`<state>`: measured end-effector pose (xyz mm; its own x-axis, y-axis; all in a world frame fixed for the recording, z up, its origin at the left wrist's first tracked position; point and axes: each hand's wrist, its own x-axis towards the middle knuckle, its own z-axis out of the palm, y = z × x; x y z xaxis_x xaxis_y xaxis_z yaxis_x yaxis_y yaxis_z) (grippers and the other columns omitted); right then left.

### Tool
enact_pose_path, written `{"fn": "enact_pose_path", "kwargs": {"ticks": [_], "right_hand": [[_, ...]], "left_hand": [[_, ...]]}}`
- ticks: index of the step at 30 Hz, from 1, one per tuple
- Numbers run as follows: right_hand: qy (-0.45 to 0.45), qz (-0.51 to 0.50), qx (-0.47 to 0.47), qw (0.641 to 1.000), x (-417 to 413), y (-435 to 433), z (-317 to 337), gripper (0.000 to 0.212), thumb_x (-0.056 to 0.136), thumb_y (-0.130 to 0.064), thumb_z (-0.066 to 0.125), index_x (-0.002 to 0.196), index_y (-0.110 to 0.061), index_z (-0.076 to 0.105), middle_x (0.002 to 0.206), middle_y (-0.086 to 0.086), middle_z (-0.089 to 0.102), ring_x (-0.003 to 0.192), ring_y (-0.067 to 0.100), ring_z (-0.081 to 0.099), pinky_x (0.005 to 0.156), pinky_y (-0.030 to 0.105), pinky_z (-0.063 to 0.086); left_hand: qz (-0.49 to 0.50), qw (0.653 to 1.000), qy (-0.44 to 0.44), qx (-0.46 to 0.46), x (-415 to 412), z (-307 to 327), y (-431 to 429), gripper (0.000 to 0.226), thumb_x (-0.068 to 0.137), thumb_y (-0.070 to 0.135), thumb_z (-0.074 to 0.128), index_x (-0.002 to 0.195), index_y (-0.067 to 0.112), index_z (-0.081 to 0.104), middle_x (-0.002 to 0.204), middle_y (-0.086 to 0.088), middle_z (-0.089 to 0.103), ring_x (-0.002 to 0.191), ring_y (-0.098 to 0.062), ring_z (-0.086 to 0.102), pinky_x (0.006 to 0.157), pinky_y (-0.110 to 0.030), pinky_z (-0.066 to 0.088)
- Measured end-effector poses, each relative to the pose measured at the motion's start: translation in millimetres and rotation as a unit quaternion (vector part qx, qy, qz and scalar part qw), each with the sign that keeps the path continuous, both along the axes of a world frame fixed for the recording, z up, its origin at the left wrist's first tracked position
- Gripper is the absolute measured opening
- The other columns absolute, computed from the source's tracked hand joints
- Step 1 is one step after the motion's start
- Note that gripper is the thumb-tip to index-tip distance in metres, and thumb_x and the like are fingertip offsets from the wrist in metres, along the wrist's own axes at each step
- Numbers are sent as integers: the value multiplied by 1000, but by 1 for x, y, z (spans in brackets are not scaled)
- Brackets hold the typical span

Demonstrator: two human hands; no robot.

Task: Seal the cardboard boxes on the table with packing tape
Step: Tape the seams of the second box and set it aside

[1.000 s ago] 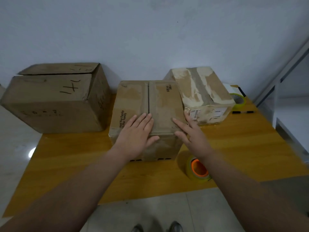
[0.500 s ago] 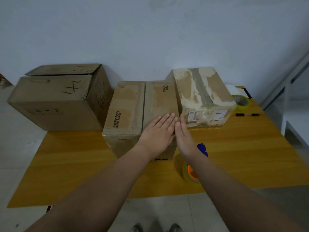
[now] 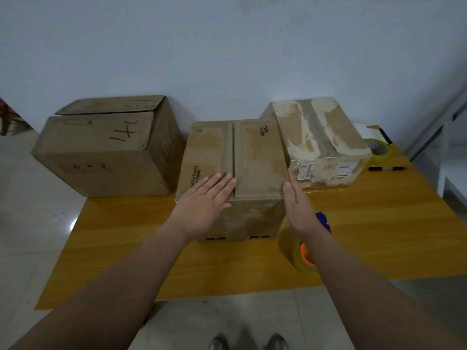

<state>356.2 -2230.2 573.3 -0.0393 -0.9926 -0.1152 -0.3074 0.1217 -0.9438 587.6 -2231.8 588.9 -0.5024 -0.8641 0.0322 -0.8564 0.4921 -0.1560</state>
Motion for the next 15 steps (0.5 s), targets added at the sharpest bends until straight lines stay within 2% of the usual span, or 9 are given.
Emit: {"fn": "enact_pose_path", "kwargs": {"ticks": [2,4,5,8,11,13,15], "right_hand": [[15,-5,-5,1000,0,0,0,50,105,-38,25,153,-30,15,157,-7,23,143,11,20,107,22,19],[25,-17,-10,999,2,0,-1,50,105,-38,25,153,-28,17,157,-7,23,144,11,20,108,22,19],[23,-25,-11,999,4,1,-1,50,105,-38,25,153,-27,19,156,-7,25,143,11,21,107,22,19],[25,-62,-11,998,10,5,-2,49,105,-38,24,149,-17,30,151,-1,35,138,10,29,105,22,23],[47,-100,-5,994,16,10,-2,52,105,-38,22,143,-8,40,145,8,44,136,17,36,103,22,25],[79,-129,-11,988,20,12,-4,58,104,-43,18,134,-5,51,134,14,54,128,27,46,103,32,36],[133,-171,3,976,25,12,-6,67,101,-54,12,133,-12,52,130,14,56,123,32,49,101,45,42]], "left_hand": [[13,1000,1,-12,18,-2,1,60,90,49,-14,143,22,-13,152,6,-10,140,-12,-11,115,-30,-3],[30,999,4,-30,38,-1,4,62,93,50,-9,146,20,-1,155,3,8,142,-14,2,115,-32,7],[41,999,6,-26,47,0,5,61,93,50,-7,147,21,2,155,3,11,142,-14,5,115,-32,9],[35,999,27,-16,64,-4,5,59,92,50,-5,146,26,-1,154,7,2,143,-14,-2,115,-31,5],[4,999,49,-20,69,-4,1,52,98,45,10,146,26,9,152,4,10,142,-15,5,113,-32,12],[-21,997,73,-8,79,-6,-1,51,98,40,22,146,24,18,153,2,18,141,-15,9,110,-33,21],[-36,993,109,-2,91,-6,-2,52,96,38,28,146,25,27,154,2,21,141,-14,11,107,-35,30]]}}
